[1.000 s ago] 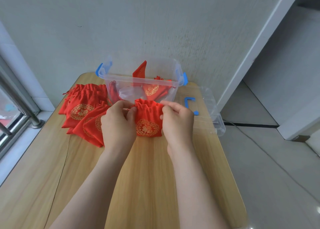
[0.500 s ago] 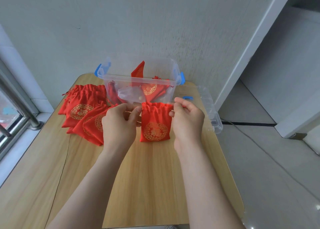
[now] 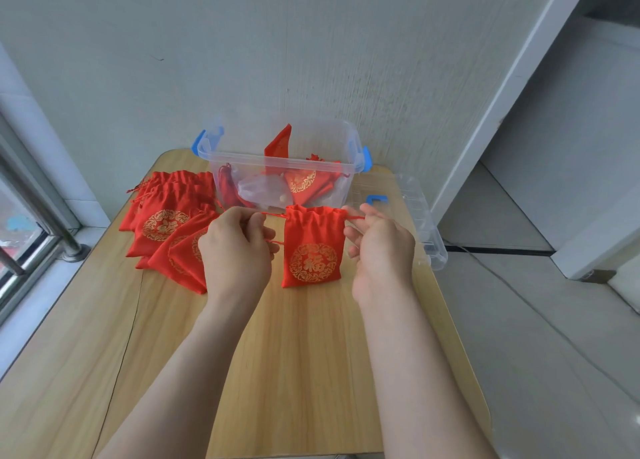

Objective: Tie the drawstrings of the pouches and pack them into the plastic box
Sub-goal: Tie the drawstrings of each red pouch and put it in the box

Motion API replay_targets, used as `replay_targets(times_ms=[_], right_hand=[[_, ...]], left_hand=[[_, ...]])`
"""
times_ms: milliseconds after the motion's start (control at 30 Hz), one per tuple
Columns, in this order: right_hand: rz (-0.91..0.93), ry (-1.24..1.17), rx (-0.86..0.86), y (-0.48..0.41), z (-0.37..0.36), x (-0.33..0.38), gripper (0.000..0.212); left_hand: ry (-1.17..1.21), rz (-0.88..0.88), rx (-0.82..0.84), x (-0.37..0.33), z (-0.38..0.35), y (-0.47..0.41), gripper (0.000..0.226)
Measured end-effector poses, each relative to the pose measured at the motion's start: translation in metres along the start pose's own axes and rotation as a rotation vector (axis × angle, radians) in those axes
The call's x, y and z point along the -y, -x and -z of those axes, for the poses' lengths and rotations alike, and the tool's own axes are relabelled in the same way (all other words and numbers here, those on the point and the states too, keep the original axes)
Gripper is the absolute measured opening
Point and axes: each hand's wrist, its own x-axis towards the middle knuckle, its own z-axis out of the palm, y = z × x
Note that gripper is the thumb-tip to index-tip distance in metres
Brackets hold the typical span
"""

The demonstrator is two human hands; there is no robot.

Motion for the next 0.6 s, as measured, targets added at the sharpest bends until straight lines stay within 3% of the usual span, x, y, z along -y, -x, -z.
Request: replay_targets(times_ms=[400, 600], right_hand=[[-0.264, -0.191, 0.014, 0.004, -0.003, 0.001, 0.021], [-0.239, -0.327, -0.083, 0.004, -0.003, 0.003, 0.026]], left_hand=[[0.662, 0.395, -0.095, -0.015, 0.001, -0.006, 0.019], [0.780, 0.444, -0.150, -0.007, 0.004, -0.014, 0.026]])
